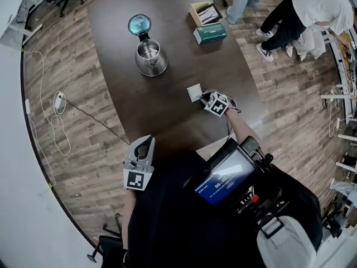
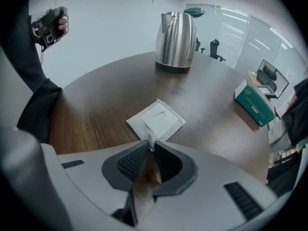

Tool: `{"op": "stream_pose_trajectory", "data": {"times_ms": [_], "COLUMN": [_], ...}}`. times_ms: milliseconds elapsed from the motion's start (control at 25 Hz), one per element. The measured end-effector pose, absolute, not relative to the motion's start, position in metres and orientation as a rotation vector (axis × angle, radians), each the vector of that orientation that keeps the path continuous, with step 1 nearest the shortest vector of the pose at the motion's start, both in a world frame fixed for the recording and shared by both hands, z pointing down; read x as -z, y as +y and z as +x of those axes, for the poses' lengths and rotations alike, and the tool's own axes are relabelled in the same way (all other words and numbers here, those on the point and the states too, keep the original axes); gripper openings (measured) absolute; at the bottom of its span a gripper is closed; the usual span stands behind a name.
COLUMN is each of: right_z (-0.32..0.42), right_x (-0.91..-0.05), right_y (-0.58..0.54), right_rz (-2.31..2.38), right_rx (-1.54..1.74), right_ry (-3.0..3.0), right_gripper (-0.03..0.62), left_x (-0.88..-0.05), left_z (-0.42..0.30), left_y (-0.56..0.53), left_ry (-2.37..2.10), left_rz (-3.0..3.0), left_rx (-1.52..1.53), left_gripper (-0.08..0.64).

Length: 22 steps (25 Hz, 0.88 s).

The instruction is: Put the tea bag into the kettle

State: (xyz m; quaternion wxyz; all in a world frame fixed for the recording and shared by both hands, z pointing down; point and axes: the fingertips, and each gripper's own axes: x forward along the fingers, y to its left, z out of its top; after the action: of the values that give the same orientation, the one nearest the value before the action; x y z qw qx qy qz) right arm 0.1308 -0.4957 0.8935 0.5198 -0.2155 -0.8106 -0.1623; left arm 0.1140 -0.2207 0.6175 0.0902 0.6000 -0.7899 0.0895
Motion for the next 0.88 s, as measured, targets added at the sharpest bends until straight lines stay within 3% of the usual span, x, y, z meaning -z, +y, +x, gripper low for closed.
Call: {"op": "stream_pose_trajectory", "data": {"times_ms": [280,880], "right_z": [0.128,0.138], "right_x": [-0.894,-0.867], "right_y": [-0.501,-0.483], "right_rz": [-0.437,-0.163], "right_rx": [0.331,0.108], "right_ry": [-1.894,-2.105], "right_gripper": [0.023,0.018], "left_x": [-0.615,-0.606], "left_z": [0.116,0.105], "left_y": [-0.216,-0.186], "left_ry": [-2.362,-2.422], "left_rz": [1.795,1.744], "left_rx": [-0.283,-0.202], "left_gripper": [0.000,0.000]}}
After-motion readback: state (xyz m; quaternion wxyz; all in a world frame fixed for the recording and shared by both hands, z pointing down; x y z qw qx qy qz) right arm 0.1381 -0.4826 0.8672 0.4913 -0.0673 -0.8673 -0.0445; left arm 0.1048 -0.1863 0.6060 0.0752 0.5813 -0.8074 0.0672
